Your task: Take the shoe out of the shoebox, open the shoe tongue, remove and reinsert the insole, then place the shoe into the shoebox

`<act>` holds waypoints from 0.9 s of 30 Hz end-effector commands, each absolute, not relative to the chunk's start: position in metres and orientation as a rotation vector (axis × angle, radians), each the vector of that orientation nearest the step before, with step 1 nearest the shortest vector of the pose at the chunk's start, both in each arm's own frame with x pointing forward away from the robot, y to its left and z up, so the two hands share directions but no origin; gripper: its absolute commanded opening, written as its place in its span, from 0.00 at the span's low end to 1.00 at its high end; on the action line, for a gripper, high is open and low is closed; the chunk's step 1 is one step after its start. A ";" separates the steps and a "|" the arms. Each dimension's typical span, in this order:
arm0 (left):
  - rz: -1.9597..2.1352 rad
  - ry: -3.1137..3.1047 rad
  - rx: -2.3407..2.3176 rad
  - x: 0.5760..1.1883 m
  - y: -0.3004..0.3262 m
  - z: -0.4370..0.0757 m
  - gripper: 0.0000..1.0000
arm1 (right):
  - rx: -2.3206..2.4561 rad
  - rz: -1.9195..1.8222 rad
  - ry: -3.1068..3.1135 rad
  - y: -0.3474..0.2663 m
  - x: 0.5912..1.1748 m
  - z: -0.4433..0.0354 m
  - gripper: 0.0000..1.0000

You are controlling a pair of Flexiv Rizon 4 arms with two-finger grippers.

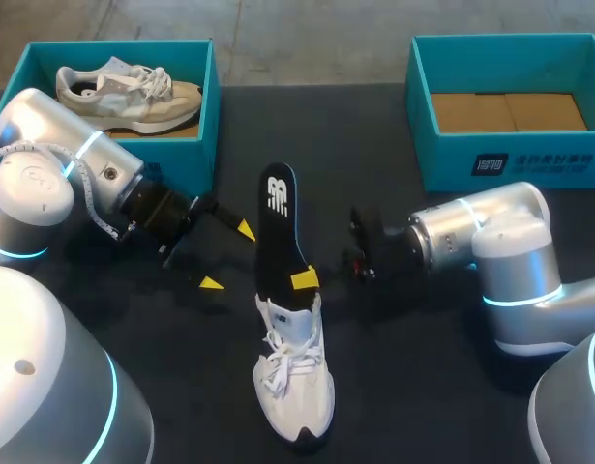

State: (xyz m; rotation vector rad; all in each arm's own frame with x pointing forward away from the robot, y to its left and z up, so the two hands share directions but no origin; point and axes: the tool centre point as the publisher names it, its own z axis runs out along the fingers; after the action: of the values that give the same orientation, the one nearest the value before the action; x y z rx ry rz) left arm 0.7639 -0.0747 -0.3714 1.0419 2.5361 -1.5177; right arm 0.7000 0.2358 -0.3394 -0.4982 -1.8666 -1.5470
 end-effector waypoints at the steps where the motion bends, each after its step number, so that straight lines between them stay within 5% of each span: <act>1: -1.516 2.537 1.044 0.764 -0.074 -0.371 1.00 | -0.507 -1.536 -1.877 0.238 0.699 -0.339 0.00; 6: -1.516 2.537 1.044 0.764 -0.074 -0.371 1.00 | -0.516 -1.541 -1.882 0.237 0.699 -0.340 0.00; 10: -1.516 2.537 1.044 0.764 -0.074 -0.371 1.00 | -0.533 -1.550 -1.889 0.238 0.699 -0.340 0.14; 27: -1.516 2.537 1.044 0.764 -0.074 -0.371 1.00 | -0.636 -1.507 -1.951 0.241 0.698 -0.328 0.24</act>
State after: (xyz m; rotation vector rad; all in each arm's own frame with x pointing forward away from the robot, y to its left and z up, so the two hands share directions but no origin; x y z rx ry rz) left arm 0.7639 -0.0747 -0.3714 1.0419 2.5360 -1.5177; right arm 0.7009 0.2395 -0.3340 -0.6213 -1.9319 -1.5188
